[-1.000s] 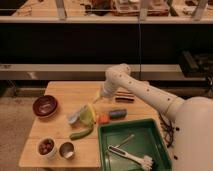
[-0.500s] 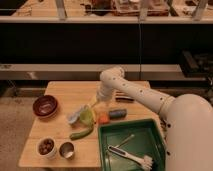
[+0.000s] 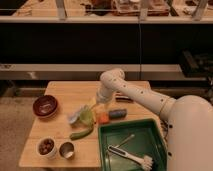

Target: Place banana in purple bowl

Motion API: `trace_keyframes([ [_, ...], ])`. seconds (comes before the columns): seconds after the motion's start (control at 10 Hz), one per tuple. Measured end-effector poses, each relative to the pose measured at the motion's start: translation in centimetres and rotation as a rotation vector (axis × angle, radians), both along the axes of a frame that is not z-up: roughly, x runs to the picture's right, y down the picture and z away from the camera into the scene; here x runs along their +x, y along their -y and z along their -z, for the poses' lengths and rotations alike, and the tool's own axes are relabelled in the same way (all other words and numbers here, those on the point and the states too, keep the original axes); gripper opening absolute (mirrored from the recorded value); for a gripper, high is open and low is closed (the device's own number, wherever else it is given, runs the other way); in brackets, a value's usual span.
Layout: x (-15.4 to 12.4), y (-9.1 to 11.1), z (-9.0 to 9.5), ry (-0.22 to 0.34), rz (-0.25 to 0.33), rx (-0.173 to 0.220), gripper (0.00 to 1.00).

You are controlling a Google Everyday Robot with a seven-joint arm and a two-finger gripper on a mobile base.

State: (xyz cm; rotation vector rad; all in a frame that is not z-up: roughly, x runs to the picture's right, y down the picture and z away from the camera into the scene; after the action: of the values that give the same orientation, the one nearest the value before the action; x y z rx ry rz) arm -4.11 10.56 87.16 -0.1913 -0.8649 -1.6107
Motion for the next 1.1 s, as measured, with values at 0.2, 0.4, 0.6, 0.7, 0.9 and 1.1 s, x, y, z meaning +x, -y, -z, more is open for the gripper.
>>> trace_keyframes([
  [0.2, -0.5, -0.2, 0.1, -0.005, 0.002, -0.005, 0.65],
  [0.4, -0.3, -0.1, 0.1, -0.009, -0.001, -0.005, 0.65],
  [0.6, -0.5, -0.1, -0.1, -0.007, -0.006, -0.011, 0.65],
  [0.7, -0.7, -0.3, -0.4, 0.002, -0.012, -0.021, 0.65],
  [0.9, -1.1, -1.4, -1.7, 0.014, -0.017, -0.044, 0.65],
  [1.1, -1.0, -1.8, -2.1, 0.011, -0.016, -0.051, 0.65],
])
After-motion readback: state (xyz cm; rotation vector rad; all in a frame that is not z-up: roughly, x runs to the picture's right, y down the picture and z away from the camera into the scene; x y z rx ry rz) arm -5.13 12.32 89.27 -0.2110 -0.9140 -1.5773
